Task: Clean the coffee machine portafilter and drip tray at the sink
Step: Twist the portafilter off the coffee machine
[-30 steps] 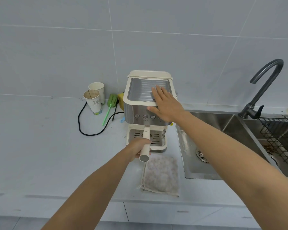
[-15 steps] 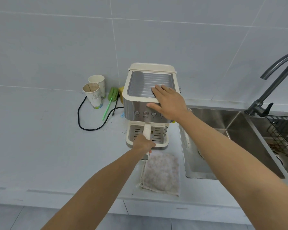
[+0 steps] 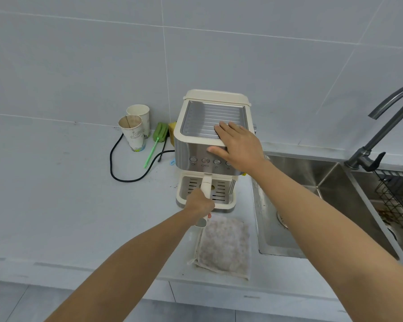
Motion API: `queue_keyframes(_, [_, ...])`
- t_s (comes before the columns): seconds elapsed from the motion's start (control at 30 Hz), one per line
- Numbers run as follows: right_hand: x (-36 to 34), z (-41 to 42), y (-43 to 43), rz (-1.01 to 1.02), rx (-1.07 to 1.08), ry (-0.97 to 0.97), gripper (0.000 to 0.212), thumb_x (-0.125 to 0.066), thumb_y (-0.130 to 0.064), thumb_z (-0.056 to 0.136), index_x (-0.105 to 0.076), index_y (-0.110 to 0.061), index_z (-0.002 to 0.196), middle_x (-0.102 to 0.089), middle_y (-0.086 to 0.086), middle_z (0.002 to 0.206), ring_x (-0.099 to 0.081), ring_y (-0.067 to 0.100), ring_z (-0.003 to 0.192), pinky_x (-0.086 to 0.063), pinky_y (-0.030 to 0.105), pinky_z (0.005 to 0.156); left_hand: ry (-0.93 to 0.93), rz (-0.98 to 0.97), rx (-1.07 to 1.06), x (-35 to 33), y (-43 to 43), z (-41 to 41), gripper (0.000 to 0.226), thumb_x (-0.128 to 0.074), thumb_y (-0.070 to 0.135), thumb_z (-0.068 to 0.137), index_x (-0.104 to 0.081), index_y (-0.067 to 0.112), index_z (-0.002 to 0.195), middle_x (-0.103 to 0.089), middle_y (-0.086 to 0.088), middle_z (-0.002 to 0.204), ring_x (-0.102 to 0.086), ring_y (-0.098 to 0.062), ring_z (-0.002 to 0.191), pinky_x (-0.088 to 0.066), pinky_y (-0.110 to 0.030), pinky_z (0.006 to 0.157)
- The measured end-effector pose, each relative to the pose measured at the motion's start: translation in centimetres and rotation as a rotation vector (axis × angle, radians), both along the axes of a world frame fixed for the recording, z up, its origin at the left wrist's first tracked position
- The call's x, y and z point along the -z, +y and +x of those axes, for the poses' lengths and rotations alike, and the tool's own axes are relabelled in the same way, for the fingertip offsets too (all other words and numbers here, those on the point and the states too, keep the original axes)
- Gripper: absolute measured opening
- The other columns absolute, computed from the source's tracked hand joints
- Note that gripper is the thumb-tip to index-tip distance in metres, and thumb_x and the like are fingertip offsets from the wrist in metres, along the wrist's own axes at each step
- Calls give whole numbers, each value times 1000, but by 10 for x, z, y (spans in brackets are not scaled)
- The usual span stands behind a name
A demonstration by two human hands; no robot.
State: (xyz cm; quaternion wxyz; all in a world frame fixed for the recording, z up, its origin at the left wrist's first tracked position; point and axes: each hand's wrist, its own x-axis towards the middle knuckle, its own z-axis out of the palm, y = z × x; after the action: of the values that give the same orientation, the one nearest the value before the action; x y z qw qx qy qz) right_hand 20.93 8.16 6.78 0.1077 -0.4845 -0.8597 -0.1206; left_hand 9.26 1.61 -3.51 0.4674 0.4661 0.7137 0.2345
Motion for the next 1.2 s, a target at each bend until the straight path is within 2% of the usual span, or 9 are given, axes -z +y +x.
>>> queue_keyframes(0.07, [0, 0, 0, 3, 1, 6, 61, -37, -53, 92, -43, -8, 133, -46, 9, 140, -42, 28, 128, -35, 39, 104, -8, 8, 2, 1, 1, 0, 43, -56, -1, 84, -43, -1, 125, -53, -23, 113, -47, -13, 53, -42, -21, 46])
queue_keyframes(0.33, [0, 1, 0, 14, -13, 35, 60, -41, -51, 91, -47, -6, 130, -50, 11, 137, -46, 31, 126, -38, 41, 102, 30, 4, 62, 2, 3, -5, 39, -56, 2, 85, -44, -2, 122, -49, -18, 99, -47, -13, 53, -41, -21, 45])
queue_keyframes(0.43, [1, 0, -1, 40, -19, 63, 60, -42, -51, 89, -51, -5, 127, -54, 12, 133, -49, 31, 123, -41, 42, 99, 47, -22, 124, -2, 5, -21, 29, -56, 0, 83, -46, 1, 110, -47, -10, 85, -48, -14, 50, -41, -22, 44])
queue_keyframes(0.57, [2, 0, -3, 74, -26, 100, 59, -44, -50, 87, -56, -3, 121, -61, 14, 125, -56, 33, 116, -46, 42, 93, 126, -39, 241, -9, 14, -50, 15, -54, -7, 76, -47, 3, 85, -45, -7, 68, -47, -14, 40, -38, -21, 36])
queue_keyframes(0.7, [2, -1, -4, 118, -33, 113, 57, -46, -49, 86, -61, -2, 115, -64, 14, 119, -60, 33, 110, -50, 41, 88, 186, -58, 360, -16, 28, -75, 23, -54, -6, 76, -46, 2, 95, -49, -11, 66, -45, -17, 39, -38, -20, 35])
queue_keyframes(0.87, [3, -2, -4, 152, -44, 134, 55, -51, -47, 84, -63, -1, 112, -66, 14, 116, -61, 33, 109, -52, 42, 87, 214, -46, 529, -25, 47, -101, 16, -55, -7, 74, -49, 5, 83, -51, -9, 55, -44, -9, 27, -38, -16, 35])
queue_keyframes(1.03, [5, -2, -3, 199, -48, 137, 53, -56, -45, 82, -65, -1, 109, -68, 14, 112, -64, 32, 106, -54, 41, 84, 290, -36, 665, -31, 67, -117, 23, -59, -3, 75, -56, 11, 93, -55, -5, 60, -49, -9, 34, -42, -19, 42])
queue_keyframes(1.2, [5, -3, -3, 272, -51, 125, 54, -54, -49, 81, -67, -3, 105, -70, 12, 107, -67, 30, 100, -55, 39, 80, 376, -71, 756, -37, 90, -130, 26, -60, -2, 73, -53, 22, 78, -55, 0, 52, -48, -7, 31, -43, -22, 49])
